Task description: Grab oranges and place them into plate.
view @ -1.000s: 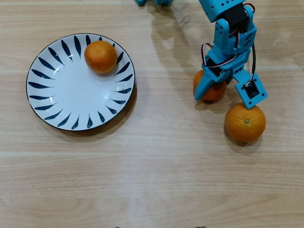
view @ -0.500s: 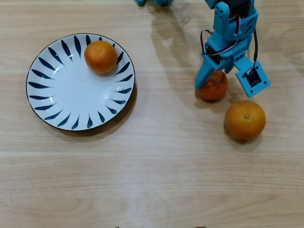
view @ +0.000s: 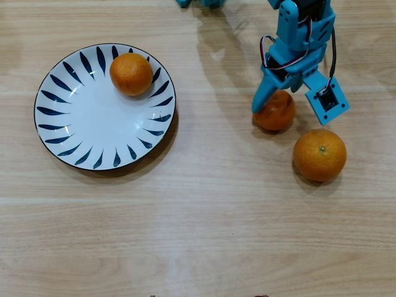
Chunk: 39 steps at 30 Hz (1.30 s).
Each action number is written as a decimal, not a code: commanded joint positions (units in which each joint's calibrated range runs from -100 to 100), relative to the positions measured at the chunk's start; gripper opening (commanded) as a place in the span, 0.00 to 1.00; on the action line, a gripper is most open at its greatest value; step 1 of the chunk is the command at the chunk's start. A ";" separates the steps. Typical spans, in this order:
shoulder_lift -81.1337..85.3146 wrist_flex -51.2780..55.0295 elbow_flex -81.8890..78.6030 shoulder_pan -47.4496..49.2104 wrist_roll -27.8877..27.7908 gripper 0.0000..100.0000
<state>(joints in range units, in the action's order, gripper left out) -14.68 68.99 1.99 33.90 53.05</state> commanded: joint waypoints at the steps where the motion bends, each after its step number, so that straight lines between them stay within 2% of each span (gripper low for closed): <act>1: 0.65 -0.45 0.14 -0.67 0.27 0.36; 14: -0.70 -12.05 -6.02 -0.83 0.27 0.36; 24: -0.70 -12.14 -7.65 -1.80 0.27 0.36; 29: -0.62 -12.14 -7.56 -1.80 0.16 0.26; 36: 1.84 -11.11 -6.20 -3.65 -0.41 0.27; 39: 8.60 -8.10 -5.93 -6.48 -3.08 0.27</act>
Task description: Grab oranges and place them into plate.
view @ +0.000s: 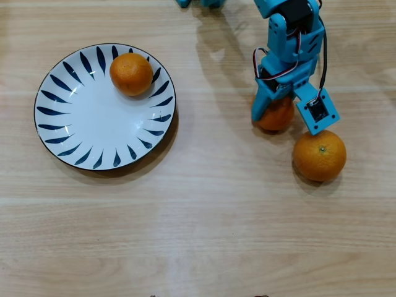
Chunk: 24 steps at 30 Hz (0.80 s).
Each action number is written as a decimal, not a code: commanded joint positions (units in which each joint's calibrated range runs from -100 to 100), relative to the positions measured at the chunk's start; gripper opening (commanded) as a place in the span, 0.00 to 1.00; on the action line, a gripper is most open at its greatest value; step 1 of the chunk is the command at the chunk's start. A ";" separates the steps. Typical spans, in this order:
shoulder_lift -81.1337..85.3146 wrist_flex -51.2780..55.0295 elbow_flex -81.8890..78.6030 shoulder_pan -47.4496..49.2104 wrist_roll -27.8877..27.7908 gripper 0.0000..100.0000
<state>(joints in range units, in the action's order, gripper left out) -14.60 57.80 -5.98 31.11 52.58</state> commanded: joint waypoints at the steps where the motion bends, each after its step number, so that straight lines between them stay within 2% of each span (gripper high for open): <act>1: 13.59 7.22 2.67 -6.76 -4.28 0.28; 7: 26.35 14.62 2.49 -19.90 -11.02 0.30; 15: 30.49 13.33 0.59 -42.56 -23.47 0.30; 19: 30.41 5.76 -4.03 -50.95 -26.81 0.30; 24: 30.32 -9.54 -15.26 -60.55 -28.80 0.30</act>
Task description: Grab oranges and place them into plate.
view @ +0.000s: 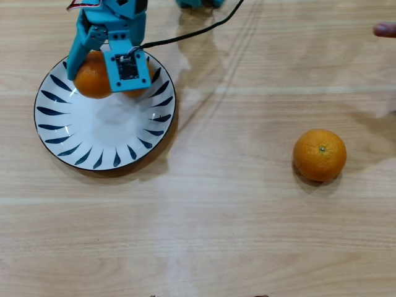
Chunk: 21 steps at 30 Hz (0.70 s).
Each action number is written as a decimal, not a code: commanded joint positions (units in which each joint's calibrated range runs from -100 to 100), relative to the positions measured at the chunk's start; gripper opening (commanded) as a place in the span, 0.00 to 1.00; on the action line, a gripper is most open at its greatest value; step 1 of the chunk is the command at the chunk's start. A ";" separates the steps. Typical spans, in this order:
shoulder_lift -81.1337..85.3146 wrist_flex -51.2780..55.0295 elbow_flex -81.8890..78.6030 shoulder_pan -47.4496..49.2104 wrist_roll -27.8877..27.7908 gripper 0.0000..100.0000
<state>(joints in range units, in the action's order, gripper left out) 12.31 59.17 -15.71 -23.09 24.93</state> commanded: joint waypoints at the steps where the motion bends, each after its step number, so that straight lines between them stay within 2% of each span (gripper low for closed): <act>1: 3.41 -12.80 -7.15 -7.56 -1.20 0.29; 7: 3.32 -21.66 -14.21 -10.54 -0.68 0.15; 9: 3.41 -22.95 -15.11 -10.38 -0.63 0.13; 15: 3.83 -21.74 -15.02 -9.49 -0.58 0.26; 21: 4.34 -19.51 -15.02 -7.47 -0.58 0.34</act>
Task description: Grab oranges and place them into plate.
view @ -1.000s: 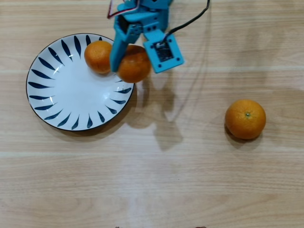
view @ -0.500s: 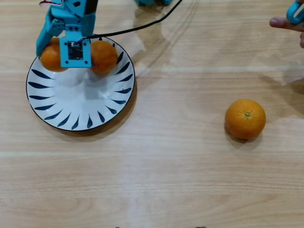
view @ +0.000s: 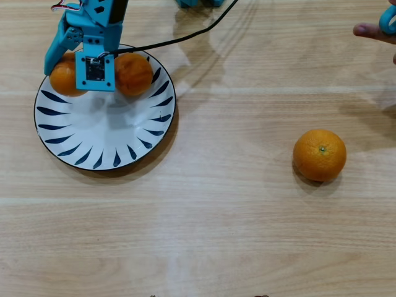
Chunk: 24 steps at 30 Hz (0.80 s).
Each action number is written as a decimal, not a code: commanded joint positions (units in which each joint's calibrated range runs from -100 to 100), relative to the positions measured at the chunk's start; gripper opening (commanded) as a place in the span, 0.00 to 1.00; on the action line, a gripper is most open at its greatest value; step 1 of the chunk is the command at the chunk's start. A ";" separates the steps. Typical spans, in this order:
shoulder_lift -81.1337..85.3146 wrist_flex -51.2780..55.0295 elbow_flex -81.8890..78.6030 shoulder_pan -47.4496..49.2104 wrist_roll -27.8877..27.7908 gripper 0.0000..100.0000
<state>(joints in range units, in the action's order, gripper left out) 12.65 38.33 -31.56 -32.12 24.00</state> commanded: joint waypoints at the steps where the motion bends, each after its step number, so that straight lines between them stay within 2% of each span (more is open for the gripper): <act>1: 4.00 1.42 0.82 1.96 0.36 0.36; 10: 4.08 1.51 1.01 7.93 0.31 0.40; 12: 4.17 1.34 2.00 12.77 0.36 0.40; 13: 4.76 1.51 4.17 19.14 1.20 0.40; 19: 7.63 1.68 7.43 38.01 6.38 0.40; 22: 7.97 6.92 11.51 47.69 9.72 0.40; 23: 7.04 11.82 15.85 51.88 13.48 0.40; 24: 6.03 14.31 18.21 53.57 15.00 0.40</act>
<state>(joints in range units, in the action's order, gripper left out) 18.15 44.19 -23.59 13.21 32.81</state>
